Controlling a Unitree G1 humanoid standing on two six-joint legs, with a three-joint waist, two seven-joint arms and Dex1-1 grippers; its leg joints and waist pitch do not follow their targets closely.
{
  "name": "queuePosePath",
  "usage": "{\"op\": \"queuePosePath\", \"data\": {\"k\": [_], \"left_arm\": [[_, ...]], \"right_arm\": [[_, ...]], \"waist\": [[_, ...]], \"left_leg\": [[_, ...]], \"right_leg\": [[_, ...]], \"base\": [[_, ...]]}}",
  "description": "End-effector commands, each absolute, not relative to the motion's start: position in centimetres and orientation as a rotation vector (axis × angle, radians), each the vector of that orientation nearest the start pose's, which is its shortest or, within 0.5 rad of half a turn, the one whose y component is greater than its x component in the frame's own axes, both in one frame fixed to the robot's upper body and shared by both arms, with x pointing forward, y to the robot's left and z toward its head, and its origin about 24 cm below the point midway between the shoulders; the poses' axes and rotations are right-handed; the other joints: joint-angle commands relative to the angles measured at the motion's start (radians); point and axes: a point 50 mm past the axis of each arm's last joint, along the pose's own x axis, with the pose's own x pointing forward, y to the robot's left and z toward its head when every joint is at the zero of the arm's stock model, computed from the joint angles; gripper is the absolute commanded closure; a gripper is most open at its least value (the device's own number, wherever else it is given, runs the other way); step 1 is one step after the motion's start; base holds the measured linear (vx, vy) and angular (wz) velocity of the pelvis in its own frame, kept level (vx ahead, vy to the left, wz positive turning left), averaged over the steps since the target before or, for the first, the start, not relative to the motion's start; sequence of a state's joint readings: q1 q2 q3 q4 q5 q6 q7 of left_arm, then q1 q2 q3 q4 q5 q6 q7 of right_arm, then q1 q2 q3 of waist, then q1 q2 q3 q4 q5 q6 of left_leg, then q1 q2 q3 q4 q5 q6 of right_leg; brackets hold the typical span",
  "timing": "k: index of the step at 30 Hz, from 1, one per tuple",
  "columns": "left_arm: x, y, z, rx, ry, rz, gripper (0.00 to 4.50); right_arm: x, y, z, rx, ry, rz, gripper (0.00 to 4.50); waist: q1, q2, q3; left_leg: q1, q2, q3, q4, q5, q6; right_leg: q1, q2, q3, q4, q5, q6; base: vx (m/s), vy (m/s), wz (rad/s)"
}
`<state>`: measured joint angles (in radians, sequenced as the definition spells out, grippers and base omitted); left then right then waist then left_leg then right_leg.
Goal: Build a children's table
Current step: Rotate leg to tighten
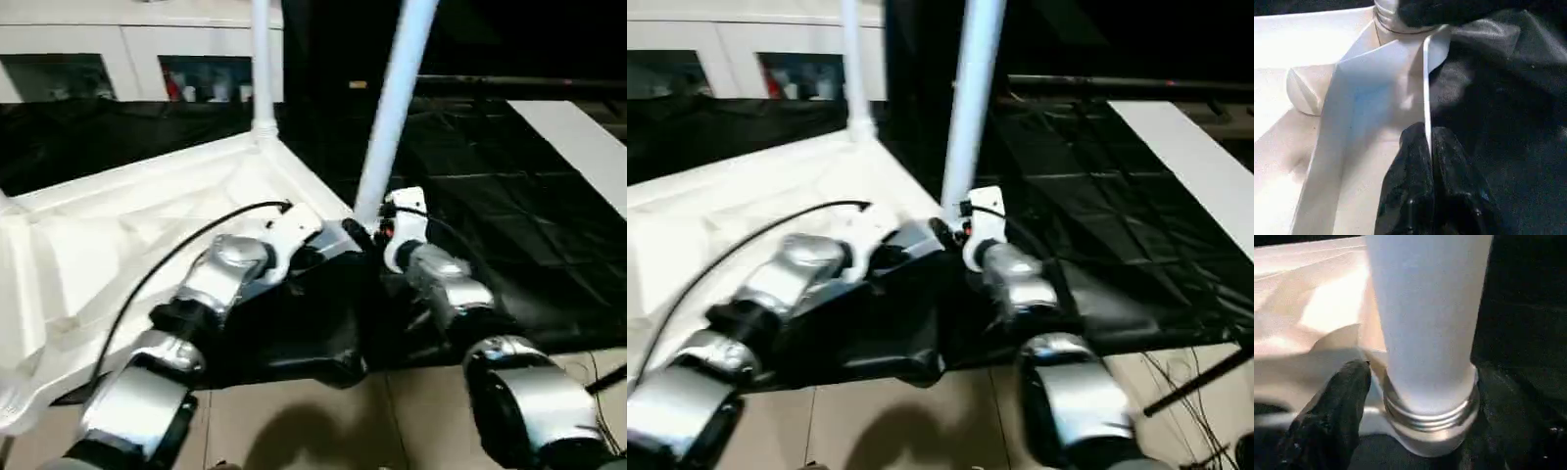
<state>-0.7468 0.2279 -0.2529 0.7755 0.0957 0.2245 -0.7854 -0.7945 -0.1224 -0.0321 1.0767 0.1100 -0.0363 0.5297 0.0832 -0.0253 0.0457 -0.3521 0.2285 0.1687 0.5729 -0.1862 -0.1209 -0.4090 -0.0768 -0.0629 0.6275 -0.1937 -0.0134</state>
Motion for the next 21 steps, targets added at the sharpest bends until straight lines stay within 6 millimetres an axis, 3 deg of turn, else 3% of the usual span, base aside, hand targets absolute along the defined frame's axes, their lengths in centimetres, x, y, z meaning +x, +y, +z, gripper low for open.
{"op": "queuePosePath", "data": {"k": [1,5,7,8,9,10,11,12,15,17,19,21], "left_arm": [[34.6,12.1,4.8,0.411,0.479,-0.987,4.5],[33.5,13.6,5.2,0.414,0.461,-1.125,4.5],[32.5,14.3,5.5,0.398,0.474,-1.243,4.5],[32.5,14.3,5.5,0.398,0.474,-1.243,4.5],[32.3,14.4,5.5,0.394,0.479,-1.265,4.5],[32.2,14.6,5.6,0.399,0.487,-1.286,4.5],[32.1,14.7,5.6,0.401,0.487,-1.305,4.5],[32.0,14.8,5.7,0.401,0.486,-1.317,4.5],[32.2,14.8,6.0,0.401,0.475,-1.314,4.5],[32.4,14.6,6.0,0.401,0.47,-1.311,4.5],[32.4,14.6,6.0,0.4,0.469,-1.313,4.5],[32.4,14.4,6.0,0.4,0.468,-1.324,4.5]], "right_arm": [[36.9,-12.1,5.7,-0.033,0.239,0.7,0.55],[36.1,-13.7,5.9,-0.118,0.261,0.879,0.55],[35.4,-14.2,5.8,-0.155,0.291,1.005,0.55],[35.4,-14.2,5.8,-0.155,0.291,1.005,0.55],[35.2,-14.3,5.8,-0.16,0.298,1.032,0.55],[35.0,-14.6,5.8,-0.181,0.318,1.069,0.55],[34.8,-14.8,5.7,-0.199,0.335,1.095,0.55],[34.7,-14.9,5.7,-0.21,0.347,1.115,0.55],[34.5,-14.8,6.0,-0.208,0.351,1.168,0.55],[34.4,-14.7,5.9,-0.222,0.361,1.192,0.55],[34.4,-14.6,5.9,-0.224,0.362,1.194,0.55],[34.5,-14.6,6.0,-0.206,0.35,1.179,0.55]], "waist": [[0.01,-0.009,-0.063],[0.015,0.003,-0.065],[0.017,0.025,-0.065],[0.014,0.015,-0.066],[0.014,0.015,-0.066],[0.014,0.029,-0.067],[0.012,0.027,-0.068],[0.012,0.023,-0.067],[0.014,0.021,-0.066],[0.016,0.028,-0.066],[0.015,0.026,-0.065],[0.017,0.03,-0.065]], "left_leg": [[-0.013,-0.007,0.011,-0.055,-0.115,0.068],[-0.007,-0.002,0.013,-0.051,-0.096,0.083],[-0.005,0.0,0.012,-0.05,-0.097,0.077],[-0.007,0.001,0.014,-0.048,-0.096,0.082],[-0.008,0.001,0.015,-0.049,-0.093,0.083],[-0.005,0.001,0.014,-0.047,-0.099,0.083],[0.001,0.002,0.017,-0.044,-0.103,0.085],[-0.002,0.001,0.017,-0.045,-0.104,0.086],[-0.002,0.0,0.017,-0.046,-0.112,0.086],[-0.002,0.0,0.016,-0.046,-0.119,0.079],[-0.001,0.0,0.016,-0.047,-0.13,0.071],[-0.002,0.0,0.015,-0.046,-0.132,0.066]], "right_leg": [[0.067,-0.055,0.037,-0.075,-0.134,-0.198],[0.063,-0.052,0.037,-0.066,-0.044,-0.243],[0.061,-0.048,0.035,-0.06,-0.007,-0.26],[0.064,-0.047,0.035,-0.056,0.028,-0.274],[0.064,-0.046,0.035,-0.054,0.04,-0.279],[0.062,-0.046,0.034,-0.052,0.045,-0.286],[0.06,-0.045,0.036,-0.053,0.067,-0.302],[0.062,-0.043,0.035,-0.051,0.078,-0.309],[0.064,-0.045,0.035,-0.053,0.054,-0.302],[0.065,-0.048,0.036,-0.056,0.023,-0.292],[0.064,-0.047,0.036,-0.058,0.01,-0.289],[0.064,-0.049,0.036,-0.058,0.004,-0.289]], "base": [[0.0,0.0,0.0],[0.0,0.0,0.0],[0.0,0.0,0.0],[0.0,0.0,0.0],[0.0,0.0,0.0],[0.0,0.0,0.0],[0.0,0.0,0.0],[0.0,0.0,0.0],[0.0,0.0,0.0],[0.0,0.0,0.0],[0.0,0.0,0.0],[0.0,0.0,0.0]]}}
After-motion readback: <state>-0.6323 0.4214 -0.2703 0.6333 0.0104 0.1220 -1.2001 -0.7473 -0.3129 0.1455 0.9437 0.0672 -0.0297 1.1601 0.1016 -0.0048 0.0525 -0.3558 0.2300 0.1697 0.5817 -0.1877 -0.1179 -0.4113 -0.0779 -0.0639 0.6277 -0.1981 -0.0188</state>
